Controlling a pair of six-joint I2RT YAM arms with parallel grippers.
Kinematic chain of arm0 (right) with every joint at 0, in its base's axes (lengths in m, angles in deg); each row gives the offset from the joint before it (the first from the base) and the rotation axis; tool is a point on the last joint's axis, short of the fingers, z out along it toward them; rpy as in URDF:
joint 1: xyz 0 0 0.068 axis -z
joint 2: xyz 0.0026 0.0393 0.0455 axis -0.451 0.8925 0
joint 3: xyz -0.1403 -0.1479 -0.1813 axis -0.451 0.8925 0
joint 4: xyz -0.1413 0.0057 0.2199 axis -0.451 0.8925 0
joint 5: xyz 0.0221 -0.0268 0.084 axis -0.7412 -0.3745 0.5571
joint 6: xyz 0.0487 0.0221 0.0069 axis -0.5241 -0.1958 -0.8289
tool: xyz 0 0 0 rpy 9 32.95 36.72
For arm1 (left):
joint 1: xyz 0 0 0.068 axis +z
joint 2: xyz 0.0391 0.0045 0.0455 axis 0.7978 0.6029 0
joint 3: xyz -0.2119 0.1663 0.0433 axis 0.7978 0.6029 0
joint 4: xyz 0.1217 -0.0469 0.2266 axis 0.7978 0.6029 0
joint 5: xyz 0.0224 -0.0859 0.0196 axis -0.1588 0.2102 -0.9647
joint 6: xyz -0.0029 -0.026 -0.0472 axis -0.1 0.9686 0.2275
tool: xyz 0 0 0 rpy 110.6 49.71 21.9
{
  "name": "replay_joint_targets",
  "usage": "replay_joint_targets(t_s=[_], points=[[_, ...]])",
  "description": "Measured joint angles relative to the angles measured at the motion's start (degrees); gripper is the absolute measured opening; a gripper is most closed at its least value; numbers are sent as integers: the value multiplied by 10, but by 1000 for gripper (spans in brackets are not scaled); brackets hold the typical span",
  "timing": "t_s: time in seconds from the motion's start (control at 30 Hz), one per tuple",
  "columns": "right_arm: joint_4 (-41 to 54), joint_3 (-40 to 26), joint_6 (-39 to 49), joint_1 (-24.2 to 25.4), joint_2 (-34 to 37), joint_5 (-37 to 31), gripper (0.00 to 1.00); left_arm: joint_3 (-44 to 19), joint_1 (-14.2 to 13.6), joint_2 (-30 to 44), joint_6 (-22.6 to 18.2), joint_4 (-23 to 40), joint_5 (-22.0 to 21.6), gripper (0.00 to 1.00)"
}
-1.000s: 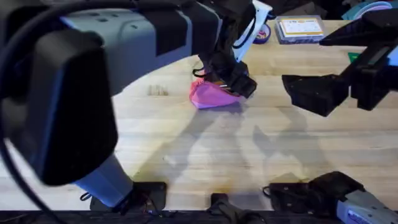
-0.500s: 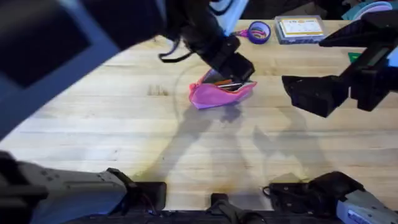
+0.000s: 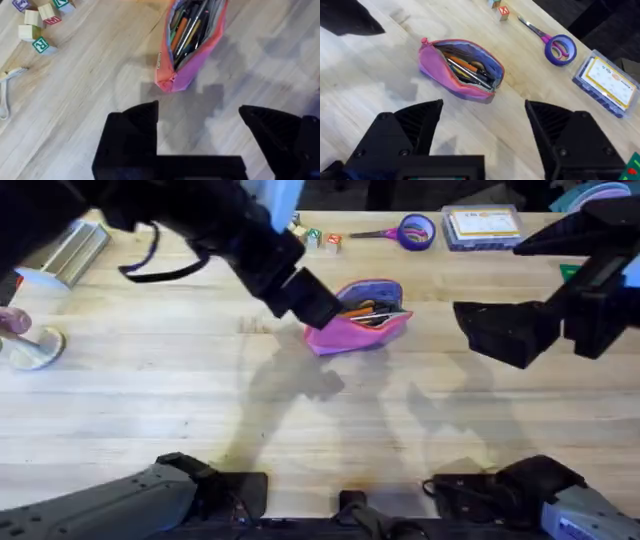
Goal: Unzip the bag, pick up the pens from the table one at a time and place them inside, then zip the bag closed.
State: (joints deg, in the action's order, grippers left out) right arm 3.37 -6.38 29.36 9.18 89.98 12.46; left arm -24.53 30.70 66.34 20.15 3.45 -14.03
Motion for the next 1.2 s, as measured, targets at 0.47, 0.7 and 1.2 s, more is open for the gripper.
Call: replay_joint_targets(t_s=[0.47,0.7,1.2], points=[[0,0,0,0,0,0,998,7,164,-8,-177,74,111,995],[0,0,0,0,0,0,998,8,173,3,-200,53,111,995],[0,0,0,0,0,0,998,24,274,9,-504,123,185,995]])
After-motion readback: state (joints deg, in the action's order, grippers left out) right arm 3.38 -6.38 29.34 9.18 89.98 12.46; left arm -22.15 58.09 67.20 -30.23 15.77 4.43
